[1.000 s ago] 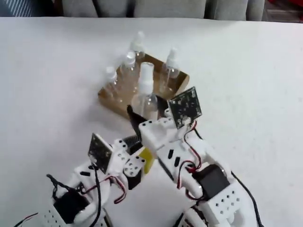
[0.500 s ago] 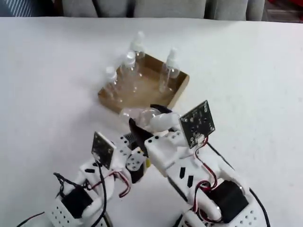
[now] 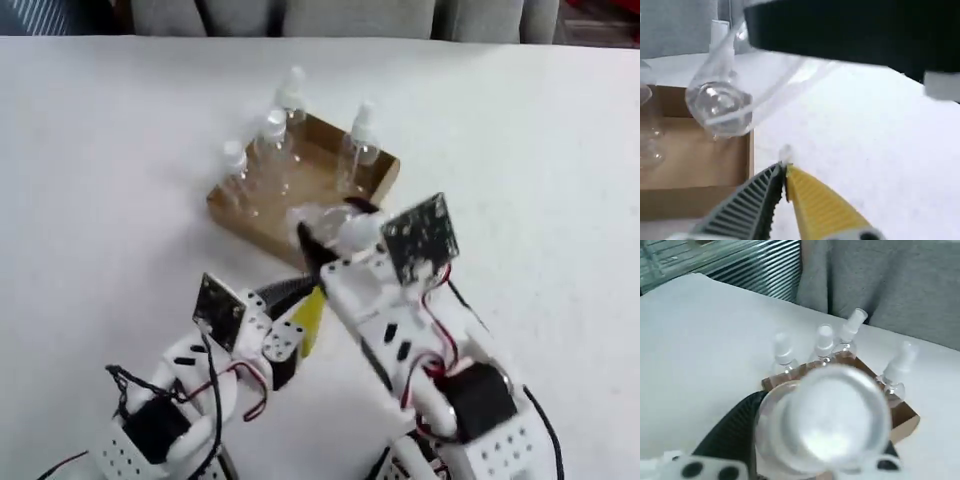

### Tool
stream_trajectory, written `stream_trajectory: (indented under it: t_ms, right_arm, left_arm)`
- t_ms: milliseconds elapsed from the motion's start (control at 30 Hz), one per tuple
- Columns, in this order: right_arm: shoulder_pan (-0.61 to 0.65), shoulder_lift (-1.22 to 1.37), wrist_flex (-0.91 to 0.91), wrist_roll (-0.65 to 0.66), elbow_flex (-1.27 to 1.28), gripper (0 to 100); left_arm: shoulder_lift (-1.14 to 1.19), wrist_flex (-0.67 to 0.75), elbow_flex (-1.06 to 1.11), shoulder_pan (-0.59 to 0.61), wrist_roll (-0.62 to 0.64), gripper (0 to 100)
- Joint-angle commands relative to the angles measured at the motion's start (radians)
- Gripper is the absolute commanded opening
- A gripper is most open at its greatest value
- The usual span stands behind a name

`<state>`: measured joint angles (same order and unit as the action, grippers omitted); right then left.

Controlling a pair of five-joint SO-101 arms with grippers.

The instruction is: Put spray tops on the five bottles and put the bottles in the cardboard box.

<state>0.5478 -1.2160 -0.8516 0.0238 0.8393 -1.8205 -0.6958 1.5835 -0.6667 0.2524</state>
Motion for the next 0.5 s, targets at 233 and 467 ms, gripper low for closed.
stream_trajectory:
  t_ms: [233, 467]
  right_arm:
    - [-0.136, 0.275, 0.185, 0.012, -0.011, 1.5]
    - [-0.137, 0.397, 0.28, 0.012, -0.014, 1.5]
  left_arm:
    - [-0.01, -0.333, -0.163, 0.177, -0.149, 2]
    - [-0.01, -0.361, -0.117, 0.601, -0.203, 2]
